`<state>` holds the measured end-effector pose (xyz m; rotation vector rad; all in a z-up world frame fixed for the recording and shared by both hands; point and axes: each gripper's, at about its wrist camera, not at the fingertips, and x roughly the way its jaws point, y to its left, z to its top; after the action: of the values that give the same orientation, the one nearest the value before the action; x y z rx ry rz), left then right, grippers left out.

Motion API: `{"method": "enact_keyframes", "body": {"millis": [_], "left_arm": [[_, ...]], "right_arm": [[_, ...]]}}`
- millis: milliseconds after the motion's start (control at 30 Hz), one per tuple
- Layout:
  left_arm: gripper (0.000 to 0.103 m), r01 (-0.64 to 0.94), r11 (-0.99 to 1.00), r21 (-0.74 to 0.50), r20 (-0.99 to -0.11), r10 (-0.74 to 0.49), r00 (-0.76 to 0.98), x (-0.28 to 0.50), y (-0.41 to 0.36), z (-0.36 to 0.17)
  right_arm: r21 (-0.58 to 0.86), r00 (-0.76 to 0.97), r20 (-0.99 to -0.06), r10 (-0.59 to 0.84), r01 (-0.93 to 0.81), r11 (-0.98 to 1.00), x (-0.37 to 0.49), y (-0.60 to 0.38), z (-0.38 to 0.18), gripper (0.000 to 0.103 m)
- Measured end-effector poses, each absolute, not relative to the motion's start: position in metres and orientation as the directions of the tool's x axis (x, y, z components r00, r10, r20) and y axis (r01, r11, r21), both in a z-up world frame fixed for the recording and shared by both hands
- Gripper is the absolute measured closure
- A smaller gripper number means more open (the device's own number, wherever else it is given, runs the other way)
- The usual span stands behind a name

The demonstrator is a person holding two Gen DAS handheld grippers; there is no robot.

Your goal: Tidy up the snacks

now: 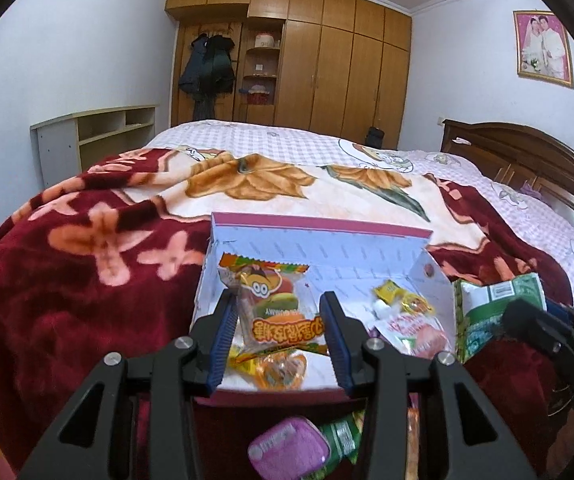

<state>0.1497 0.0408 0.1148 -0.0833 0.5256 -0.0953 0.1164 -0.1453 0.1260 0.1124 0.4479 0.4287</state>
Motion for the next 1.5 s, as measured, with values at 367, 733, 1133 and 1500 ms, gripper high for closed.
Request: {"method": "enact_keyframes", "body": {"millis": [367, 733, 1133, 1500], "left_arm": [[0.059, 0.041, 0.99, -0.131, -0.559, -0.108, 0.822, 0.208, 0.04, 0.092], [0.058, 0.024, 0.995, -0.101, -0.621, -0.082, 0.779, 0.25, 0.034, 0.063], [0.048, -0.004, 0.997, -0.073, -0.634, -0.043, 0.772, 0.256, 0.036, 0.051], [0.048, -0.014, 0.997, -0.072, -0.631, -0.035, 0.775, 0.254, 0.037, 0.051]], "right_arm": [[0.268, 0.804, -0.404, 0.436, -0.352, 0.897, 0.158, -0.136, 0.109, 0.065], [0.304, 0.781, -0.44, 0.444, -0.336, 0.892, 0.179, -0.135, 0.087, 0.065], [0.312, 0.752, -0.476, 0.456, -0.341, 0.887, 0.188, -0.128, 0.071, 0.065], [0.347, 0.727, -0.504, 0.467, -0.324, 0.88, 0.199, -0.13, 0.06, 0.056]]}}
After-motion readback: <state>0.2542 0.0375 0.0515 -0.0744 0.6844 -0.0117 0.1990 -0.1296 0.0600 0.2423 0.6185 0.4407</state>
